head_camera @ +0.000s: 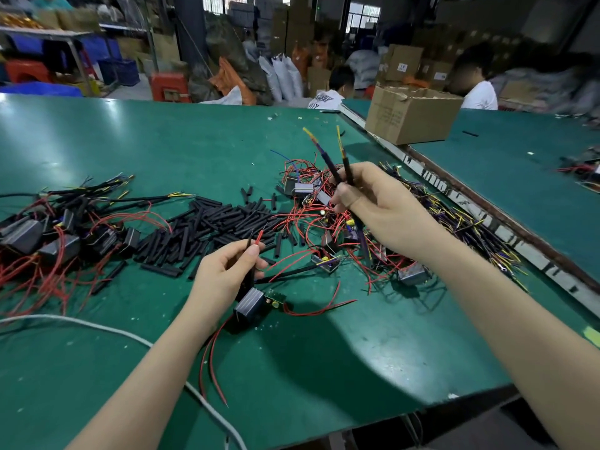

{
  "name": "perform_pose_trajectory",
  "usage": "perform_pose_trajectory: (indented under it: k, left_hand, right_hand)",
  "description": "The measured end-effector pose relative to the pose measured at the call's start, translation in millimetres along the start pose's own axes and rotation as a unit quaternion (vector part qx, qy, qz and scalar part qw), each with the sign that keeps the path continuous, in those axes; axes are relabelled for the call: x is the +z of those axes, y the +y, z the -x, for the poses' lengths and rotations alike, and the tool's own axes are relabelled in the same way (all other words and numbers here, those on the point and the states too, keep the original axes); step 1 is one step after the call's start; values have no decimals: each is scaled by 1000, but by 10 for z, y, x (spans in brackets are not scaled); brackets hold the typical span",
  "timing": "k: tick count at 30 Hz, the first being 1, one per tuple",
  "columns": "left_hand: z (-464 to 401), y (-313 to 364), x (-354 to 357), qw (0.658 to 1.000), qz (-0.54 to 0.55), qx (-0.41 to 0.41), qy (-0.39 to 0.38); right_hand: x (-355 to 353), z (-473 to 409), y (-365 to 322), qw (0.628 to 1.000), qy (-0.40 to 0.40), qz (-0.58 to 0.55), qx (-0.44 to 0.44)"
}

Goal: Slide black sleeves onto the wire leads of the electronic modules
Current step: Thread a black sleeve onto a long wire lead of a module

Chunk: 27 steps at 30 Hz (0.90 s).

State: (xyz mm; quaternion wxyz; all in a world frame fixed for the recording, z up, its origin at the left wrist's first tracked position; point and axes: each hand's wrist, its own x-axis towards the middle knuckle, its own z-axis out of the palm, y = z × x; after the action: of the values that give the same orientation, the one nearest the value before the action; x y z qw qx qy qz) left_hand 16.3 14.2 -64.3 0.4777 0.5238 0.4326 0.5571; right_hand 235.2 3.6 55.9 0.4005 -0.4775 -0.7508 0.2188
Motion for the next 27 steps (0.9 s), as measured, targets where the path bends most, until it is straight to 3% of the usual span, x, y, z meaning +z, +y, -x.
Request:
perform_pose_trajectory:
  k: [3, 5, 6, 8, 11, 13, 15, 17, 23, 27]
  left_hand:
    - [-5, -20, -16, 1000, -3, -4, 1]
    - [-10, -31, -18, 1000, -4, -6, 2]
    - [-15, -33, -18, 1000, -5, -5, 3]
    - [-21, -38, -22, 1000, -5, -5, 3]
    - [-26, -45, -31, 1000, -3, -6, 0]
    - [-23, -53, -34, 1000, -2, -5, 0]
    - [-20, -55, -34, 1000, -2, -4, 1]
    - [-17, -52, -32, 1000, 1, -5, 1]
    - [-16, -45, -31, 1000, -12, 0, 0]
    - [-13, -48, -47, 1000, -15, 3, -1]
  right_hand:
    - [27, -5, -46, 998, 42, -36, -20]
    - [16, -34, -62, 998, 52, -40, 14]
    - [4, -45, -62, 998, 20, -24, 47]
    - [-7, -26, -38, 983, -128, 64, 118]
    - [14, 83, 74, 895, -342, 245, 152]
    - [43, 143, 183, 837, -400, 339, 154]
    - [49, 172, 315, 797, -389, 427, 175]
    - [56, 197, 458, 782, -362, 463, 205]
    - [78, 216, 728, 810, -240, 482, 234]
    - [69, 215, 745, 821, -225, 474, 227]
